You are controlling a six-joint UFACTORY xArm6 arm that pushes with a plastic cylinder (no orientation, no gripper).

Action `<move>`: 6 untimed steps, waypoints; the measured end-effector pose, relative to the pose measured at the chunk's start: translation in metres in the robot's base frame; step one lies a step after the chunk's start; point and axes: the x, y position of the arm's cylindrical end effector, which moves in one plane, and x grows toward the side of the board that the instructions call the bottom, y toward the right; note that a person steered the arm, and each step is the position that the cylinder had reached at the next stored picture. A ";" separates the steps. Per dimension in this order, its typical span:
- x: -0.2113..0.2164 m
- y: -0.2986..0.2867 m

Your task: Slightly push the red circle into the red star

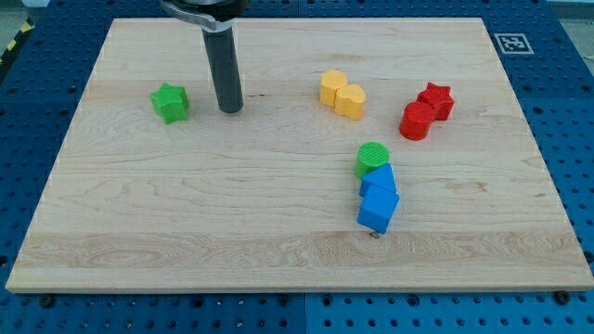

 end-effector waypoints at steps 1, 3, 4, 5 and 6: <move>0.000 0.000; 0.000 0.026; 0.007 0.034; 0.016 0.046; 0.017 0.050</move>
